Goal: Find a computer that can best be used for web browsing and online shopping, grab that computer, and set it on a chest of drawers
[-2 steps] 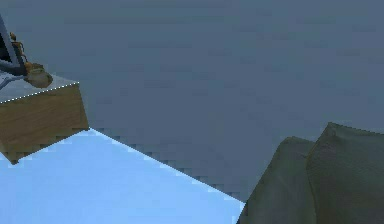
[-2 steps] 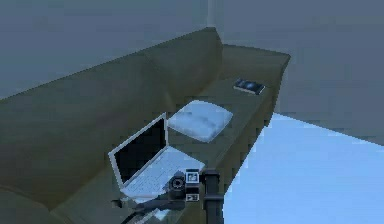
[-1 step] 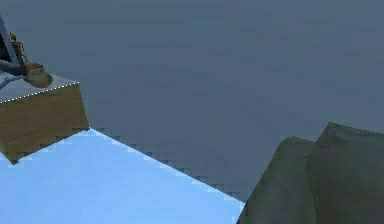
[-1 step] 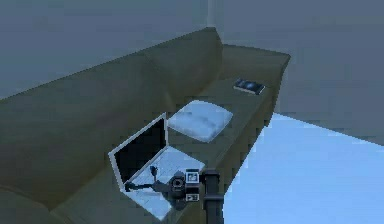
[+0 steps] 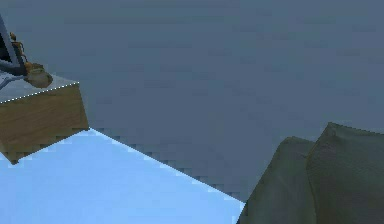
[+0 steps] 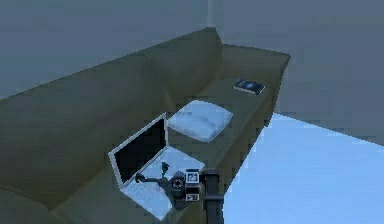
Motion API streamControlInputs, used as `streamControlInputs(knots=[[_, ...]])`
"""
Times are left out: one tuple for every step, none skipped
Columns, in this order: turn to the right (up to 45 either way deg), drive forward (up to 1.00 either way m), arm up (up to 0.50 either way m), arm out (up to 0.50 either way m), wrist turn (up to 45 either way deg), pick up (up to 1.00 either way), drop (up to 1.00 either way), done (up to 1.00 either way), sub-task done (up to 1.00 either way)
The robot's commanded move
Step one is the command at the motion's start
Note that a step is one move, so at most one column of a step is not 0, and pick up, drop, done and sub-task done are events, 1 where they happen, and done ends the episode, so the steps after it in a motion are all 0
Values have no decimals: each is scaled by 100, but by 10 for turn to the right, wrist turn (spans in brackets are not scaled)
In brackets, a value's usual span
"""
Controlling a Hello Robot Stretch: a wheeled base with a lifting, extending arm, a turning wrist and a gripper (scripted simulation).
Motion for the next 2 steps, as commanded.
streamControlInputs(knots=[[0,0,-30,0,0,0,0,0,0],[0,0,0,0,0,100,0,0,0]])
